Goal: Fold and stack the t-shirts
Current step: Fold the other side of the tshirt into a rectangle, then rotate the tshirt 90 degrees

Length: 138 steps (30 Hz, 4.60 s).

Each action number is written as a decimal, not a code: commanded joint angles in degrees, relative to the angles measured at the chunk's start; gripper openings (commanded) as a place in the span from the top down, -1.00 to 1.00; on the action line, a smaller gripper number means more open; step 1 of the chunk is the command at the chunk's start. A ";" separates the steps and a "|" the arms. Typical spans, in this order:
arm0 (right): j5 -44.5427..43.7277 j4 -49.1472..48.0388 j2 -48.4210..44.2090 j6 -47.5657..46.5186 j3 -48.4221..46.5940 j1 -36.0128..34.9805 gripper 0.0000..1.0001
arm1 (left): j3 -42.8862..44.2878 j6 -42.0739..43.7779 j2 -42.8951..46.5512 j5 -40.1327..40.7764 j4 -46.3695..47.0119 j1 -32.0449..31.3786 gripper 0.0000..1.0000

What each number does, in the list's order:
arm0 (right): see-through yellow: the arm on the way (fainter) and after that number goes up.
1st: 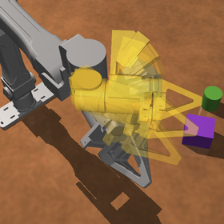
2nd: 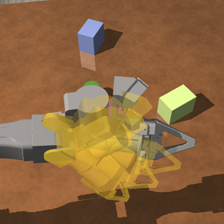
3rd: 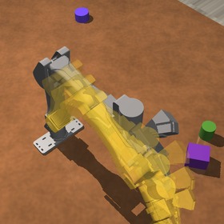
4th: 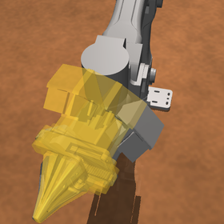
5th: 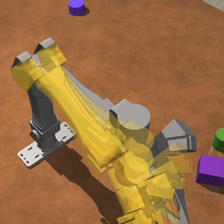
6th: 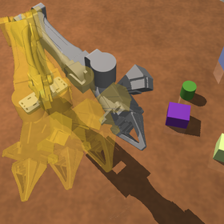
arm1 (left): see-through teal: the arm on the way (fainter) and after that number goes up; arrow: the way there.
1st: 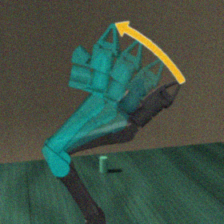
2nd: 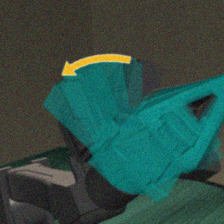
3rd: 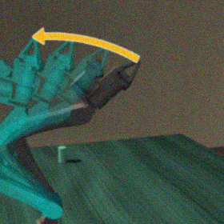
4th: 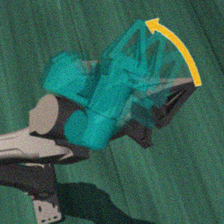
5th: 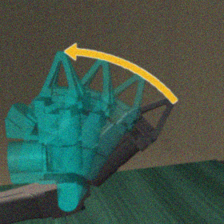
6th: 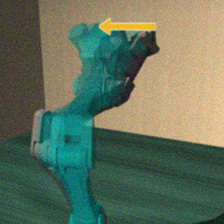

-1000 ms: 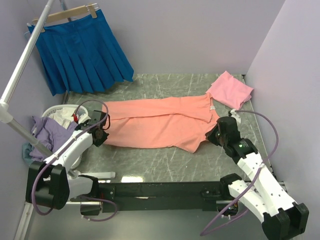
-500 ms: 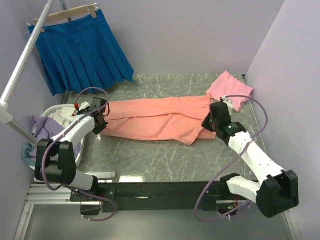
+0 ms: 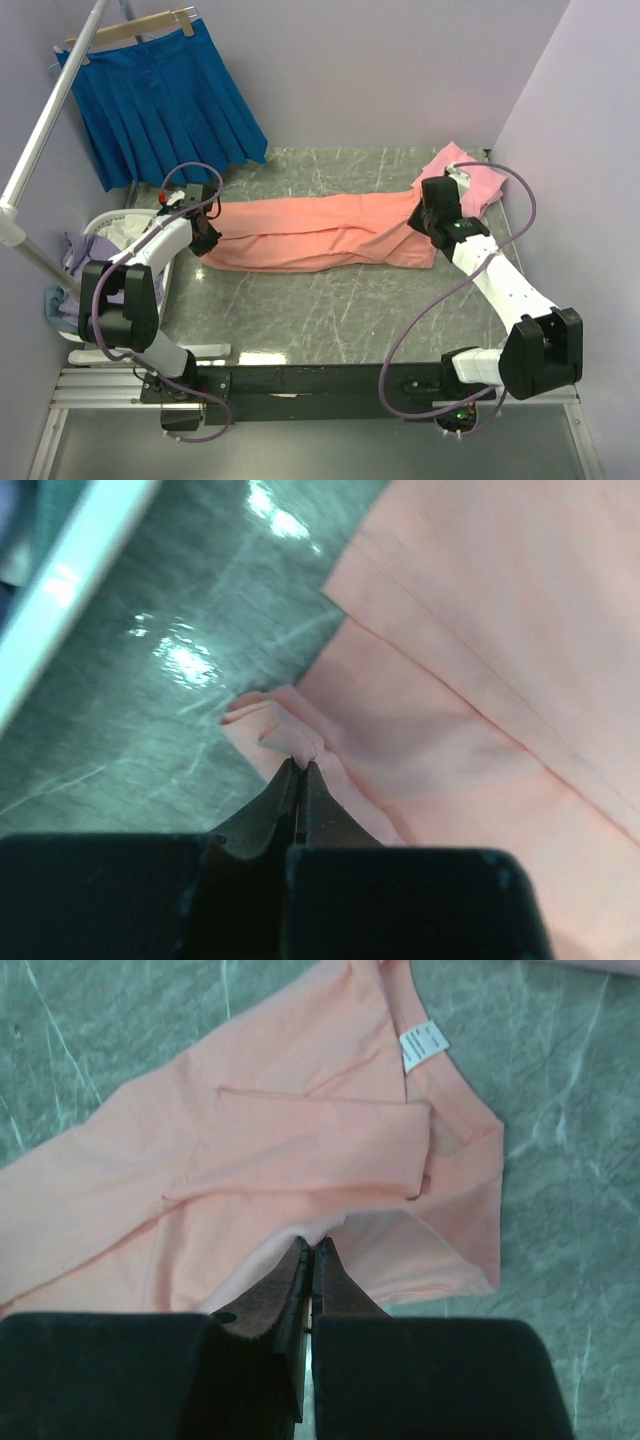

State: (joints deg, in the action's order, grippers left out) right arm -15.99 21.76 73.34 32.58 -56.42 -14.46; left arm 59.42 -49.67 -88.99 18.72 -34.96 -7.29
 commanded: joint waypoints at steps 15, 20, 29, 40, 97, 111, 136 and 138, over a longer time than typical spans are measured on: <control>-5.28 3.37 18.14 -4.63 -17.93 4.35 1.00 | 6.67 3.09 -3.37 1.40 -0.99 0.35 0.88; -6.86 6.96 22.98 -4.02 -20.30 4.88 1.00 | 11.23 3.79 -8.12 2.37 0.59 0.43 0.78; -9.76 8.30 25.80 -3.22 -18.90 5.58 1.00 | 17.83 5.55 -15.95 4.91 1.74 0.43 0.70; -7.40 3.39 33.26 -4.01 -26.80 6.99 0.50 | 16.87 2.30 -15.34 13.01 3.23 1.22 0.31; 41.31 9.95 61.63 -13.07 -64.49 -0.93 -0.99 | -21.99 -14.04 1.35 -18.92 2.89 -42.98 0.60; 19.96 -2.42 21.42 -9.21 -26.40 -0.92 -0.99 | 15.88 8.70 -1.60 -10.78 8.67 -28.32 0.00; 37.70 -9.28 18.05 0.38 0.26 -25.79 -0.99 | 67.93 25.15 -57.42 -53.53 13.68 -25.32 -0.01; 36.91 -8.67 21.03 1.43 0.08 -27.72 -0.99 | 69.50 24.80 -58.92 -52.48 13.95 -25.06 -0.01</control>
State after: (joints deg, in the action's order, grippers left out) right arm 19.62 14.28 90.30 31.62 -53.76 -39.16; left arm 125.86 -25.98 -145.60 -32.23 -23.05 -32.45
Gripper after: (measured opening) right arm 0.995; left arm 0.506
